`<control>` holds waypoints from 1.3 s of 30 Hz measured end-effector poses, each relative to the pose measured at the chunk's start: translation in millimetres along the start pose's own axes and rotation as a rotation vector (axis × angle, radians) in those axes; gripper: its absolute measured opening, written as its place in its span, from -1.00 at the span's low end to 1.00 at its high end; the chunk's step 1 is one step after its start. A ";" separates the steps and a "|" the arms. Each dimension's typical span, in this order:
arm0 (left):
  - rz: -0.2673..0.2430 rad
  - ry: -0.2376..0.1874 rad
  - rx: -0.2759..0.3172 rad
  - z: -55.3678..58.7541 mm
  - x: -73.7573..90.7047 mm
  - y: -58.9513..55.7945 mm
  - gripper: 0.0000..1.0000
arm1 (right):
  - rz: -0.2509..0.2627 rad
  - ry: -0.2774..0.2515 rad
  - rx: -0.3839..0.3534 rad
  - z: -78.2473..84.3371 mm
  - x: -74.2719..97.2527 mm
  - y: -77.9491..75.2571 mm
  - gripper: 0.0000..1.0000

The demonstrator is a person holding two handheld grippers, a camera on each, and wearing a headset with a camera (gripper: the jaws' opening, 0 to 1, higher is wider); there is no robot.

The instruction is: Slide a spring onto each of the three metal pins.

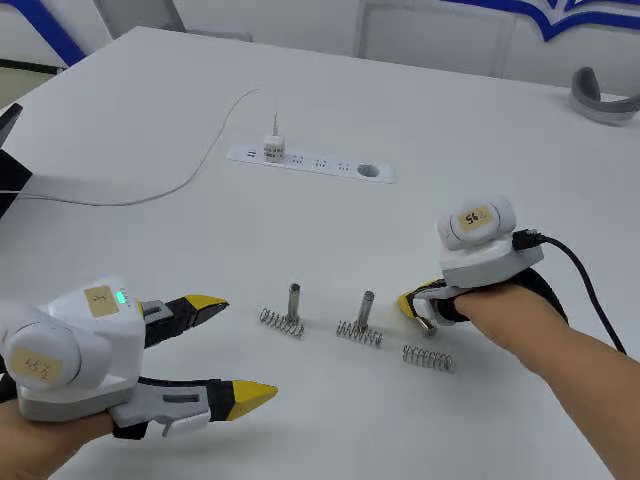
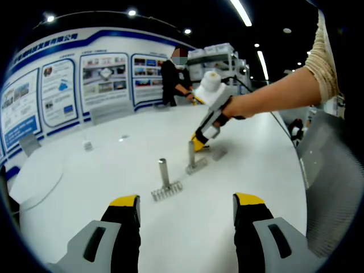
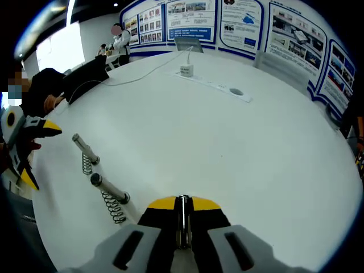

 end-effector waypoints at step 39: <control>0.012 -0.001 -0.014 -5.9 -2.5 3.1 0.32 | 0.010 -0.154 -0.006 -0.7 42.8 9.2 -0.82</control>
Point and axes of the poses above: the centre of the closed fingertips' face, and the gripper's own axes: x roughly backward along the fingers, y roughly to its left, z roughly out of its underside, the point moved 7 cm from there along x, roughly backward along the fingers, and after that the axes turned 7 degrees about y, right-handed, at the moved point
